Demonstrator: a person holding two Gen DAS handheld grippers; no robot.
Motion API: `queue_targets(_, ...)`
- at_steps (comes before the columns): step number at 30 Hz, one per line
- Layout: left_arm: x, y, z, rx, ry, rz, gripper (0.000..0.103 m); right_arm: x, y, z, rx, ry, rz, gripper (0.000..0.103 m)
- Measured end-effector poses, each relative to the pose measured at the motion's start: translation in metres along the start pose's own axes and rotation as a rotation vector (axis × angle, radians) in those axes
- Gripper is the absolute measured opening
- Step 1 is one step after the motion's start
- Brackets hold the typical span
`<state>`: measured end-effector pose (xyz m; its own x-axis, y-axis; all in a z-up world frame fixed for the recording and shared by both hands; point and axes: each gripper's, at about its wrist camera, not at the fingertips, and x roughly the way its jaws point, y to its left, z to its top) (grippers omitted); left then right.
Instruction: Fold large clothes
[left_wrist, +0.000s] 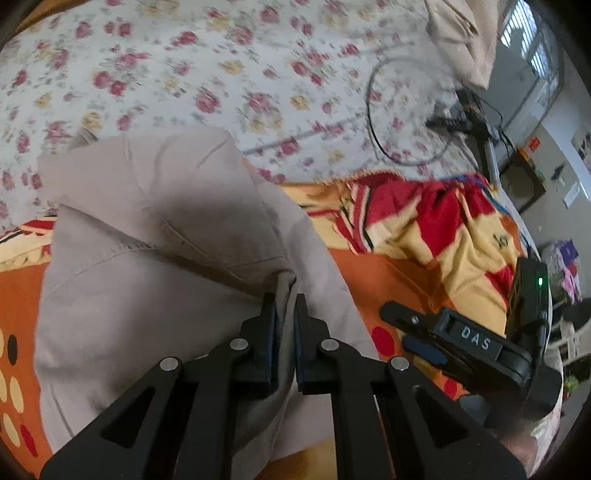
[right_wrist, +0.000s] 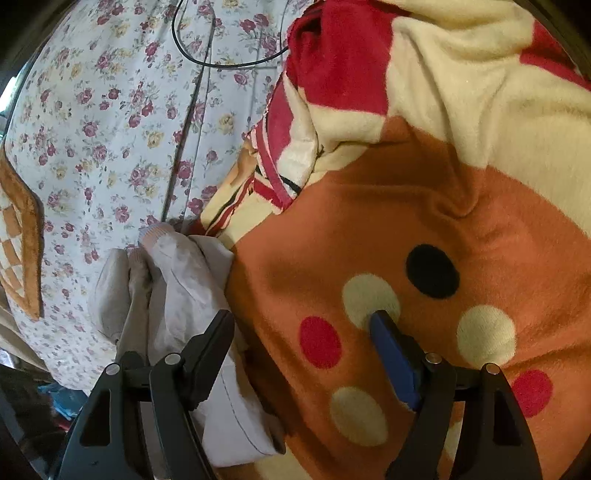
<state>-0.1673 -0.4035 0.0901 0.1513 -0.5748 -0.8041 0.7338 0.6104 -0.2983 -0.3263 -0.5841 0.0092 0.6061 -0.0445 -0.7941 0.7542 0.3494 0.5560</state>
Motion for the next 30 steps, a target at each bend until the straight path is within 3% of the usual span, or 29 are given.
queue_targets(3, -0.001, 0.001, -0.005, 0.014, 0.027, -0.062, 0.007, 0.0, -0.001, 0.001, 0.002, 0.0, 0.004, 0.078)
queue_targets(5, -0.017, 0.0, -0.01, 0.05, 0.012, -0.091, 0.019, -0.001, -0.002, 0.0, 0.006, 0.001, 0.008, 0.078)
queue_targets(7, -0.036, 0.001, -0.012, 0.069, 0.008, -0.136, 0.053, -0.001, -0.001, 0.0, 0.002, 0.006, 0.007, 0.078)
queue_targets(10, -0.073, 0.015, -0.02, 0.064, -0.021, -0.198, 0.068, -0.003, 0.001, 0.0, 0.002, 0.006, 0.017, 0.079)
queue_targets(14, -0.104, 0.055, -0.032, 0.025, -0.073, -0.049, 0.07, -0.007, 0.005, -0.002, -0.014, 0.002, 0.027, 0.08)
queue_targets(17, -0.104, 0.089, -0.036, -0.032, -0.076, 0.049, 0.07, -0.011, 0.012, -0.004, -0.038, -0.023, 0.02, 0.08)
queue_targets(24, -0.07, 0.131, -0.025, -0.158, -0.038, 0.161, 0.07, -0.023, 0.043, -0.013, -0.204, -0.103, -0.013, 0.08)
queue_targets(30, -0.042, 0.144, 0.0, -0.159, -0.033, 0.252, 0.07, -0.02, 0.051, -0.016, -0.243, -0.086, 0.007, 0.08)
